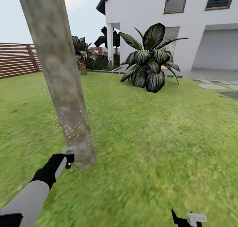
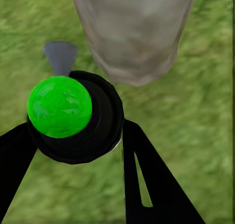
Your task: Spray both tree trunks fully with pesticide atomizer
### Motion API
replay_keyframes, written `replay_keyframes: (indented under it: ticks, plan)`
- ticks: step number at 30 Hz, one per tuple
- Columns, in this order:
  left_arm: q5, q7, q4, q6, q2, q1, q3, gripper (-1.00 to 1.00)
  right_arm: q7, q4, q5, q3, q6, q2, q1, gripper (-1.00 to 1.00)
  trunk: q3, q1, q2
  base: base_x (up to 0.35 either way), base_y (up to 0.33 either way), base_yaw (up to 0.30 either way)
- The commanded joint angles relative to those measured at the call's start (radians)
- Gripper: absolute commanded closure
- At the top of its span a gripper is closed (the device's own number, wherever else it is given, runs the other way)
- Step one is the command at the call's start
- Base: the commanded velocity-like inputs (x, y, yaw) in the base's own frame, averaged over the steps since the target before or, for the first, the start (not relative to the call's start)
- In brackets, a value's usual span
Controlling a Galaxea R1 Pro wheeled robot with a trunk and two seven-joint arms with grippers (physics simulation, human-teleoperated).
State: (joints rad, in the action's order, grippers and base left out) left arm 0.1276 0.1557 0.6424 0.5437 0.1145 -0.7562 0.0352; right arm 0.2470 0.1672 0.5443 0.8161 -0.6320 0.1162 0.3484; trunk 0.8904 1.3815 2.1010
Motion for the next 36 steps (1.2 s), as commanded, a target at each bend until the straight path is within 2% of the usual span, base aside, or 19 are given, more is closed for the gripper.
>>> replay_keyframes:
  ticks: [1, 3, 5, 8, 9, 10, 13, 14, 15, 17, 20, 22, 24, 26, 29, 31, 34, 36]
  plan:
    - [-0.002, 0.0, 0.001, 0.0, -0.001, 0.0, -0.001, 1.0, 0.0, 0.0, 0.0, 0.0, 0.0, 0.0, 0.0, -1.0, 0.0, 0.0, 0.0, -0.003, 0.001, 0.003]
    - [-0.001, 0.0, 0.02, 0.002, -0.007, -0.001, -0.001, 1.0, 0.0, 0.0, -0.001, 0.0, 0.0, -0.001, 0.0, -1.0, 0.0, 0.0, 0.0, -0.001, 0.0, 0.072]
    - [0.0, -0.003, 0.086, 0.014, -0.025, -0.003, -0.001, 1.0, 0.0, 0.0, 0.0, 0.0, -0.001, -0.001, 0.0, -1.0, 0.0, 0.0, 0.0, 0.0, 0.0, 0.234]
    - [-0.001, -0.004, 0.161, 0.037, -0.031, -0.003, -0.001, 1.0, 0.0, 0.0, -0.001, 0.0, 0.0, 0.0, 0.0, -1.0, 0.0, 0.0, 0.0, 0.0, 0.0, 0.195]
    - [-0.001, -0.004, 0.206, 0.12, -0.034, -0.009, -0.001, 1.0, 0.0, 0.0, -0.001, 0.0, 0.0, 0.0, 0.0, -1.0, 0.0, 0.0, 0.0, 0.0, 0.0, 0.064]
    - [0.0, -0.004, 0.249, 0.172, -0.035, -0.014, -0.001, 1.0, 0.0, 0.0, -0.001, 0.0, 0.0, 0.0, 0.0, -1.0, 0.0, 0.0, 0.0, 0.0, 0.0, 0.026]
    - [-0.001, -0.003, 0.367, 0.248, -0.042, -0.018, -0.003, 1.0, 0.0, 0.0, -0.001, 0.0, 0.0, 0.0, 0.0, -1.0, 0.0, 0.0, 0.0, 0.0, 0.0, 0.006]
    - [-0.001, -0.003, 0.422, 0.334, -0.044, -0.019, -0.003, 1.0, 0.0, 0.0, 0.0, 0.0, 0.0, 0.0, 0.0, -1.0, 0.0, 0.0, 0.0, 0.0, 0.0, 0.0]
    - [-0.001, -0.003, 0.472, 0.387, -0.05, -0.021, -0.003, 1.0, 0.0, 0.0, 0.0, 0.0, 0.0, 0.0, 0.0, -1.0, 0.0, 0.0, 0.0, 0.0, 0.0, 0.0]
    - [-0.005, 0.006, 0.527, 0.423, -0.08, -0.022, -0.005, 1.0, 0.0, 0.0, 0.0, 0.0, 0.0, 0.0, 0.0, -1.0, 0.0, 0.0, 0.0, 0.0, 0.0, 0.0]
    - [-0.016, 0.066, 0.558, 0.444, -0.123, -0.034, -0.013, 1.0, 0.0, 0.0, 0.0, 0.0, 0.0, 0.0, 0.0, -1.0, 0.0, 0.0, 0.0, 0.0, 0.0, 0.0]
    - [-0.019, 0.073, 0.562, 0.449, -0.128, -0.044, -0.016, 1.0, 0.0, 0.0, 0.0, 0.0, 0.0, 0.0, 0.0, -1.0, 0.0, 0.0, 0.0, 0.0, 0.0, 0.0]
    - [-0.021, 0.074, 0.596, 0.458, -0.11, -0.05, -0.005, 1.0, 0.0, 0.0, 0.0, 0.0, 0.0, 0.0, 0.0, -1.0, 0.0, 0.0, 0.0, 0.0, 0.0, 0.0]
    - [-0.016, 0.074, 0.616, 0.461, -0.067, -0.048, 0.019, 1.0, 0.0, 0.0, 0.0, 0.0, 0.0, -0.001, 0.0, -1.0, 0.0, 0.0, 0.0, 0.0, 0.0, 0.0]
    - [-0.013, 0.073, 0.62, 0.464, -0.036, -0.045, 0.029, 1.0, 0.0, 0.0, 0.0, 0.0, 0.0, -0.001, 0.0, -1.0, 0.0, 0.0, 0.0, 0.0, 0.0, 0.0]
    - [-0.01, 0.073, 0.62, 0.467, -0.03, -0.043, 0.032, 1.0, 0.0, 0.0, 0.0, 0.0, 0.0, -0.001, 0.0, -1.0, 0.0, 0.0, 0.0, 0.0, 0.0, 0.0]
    - [-0.01, 0.073, 0.621, 0.469, -0.045, -0.045, 0.023, 1.0, 0.0, 0.0, 0.0, 0.0, 0.0, -0.001, 0.0, -1.0, 0.0, 0.0, 0.0, 0.0, 0.0, 0.0]
    - [-0.014, 0.073, 0.621, 0.469, -0.083, -0.054, 0.0, 1.0, 0.0, 0.0, 0.0, 0.0, 0.0, -0.001, 0.0, -1.0, 0.0, 0.0, 0.0, 0.0, 0.0, 0.0]
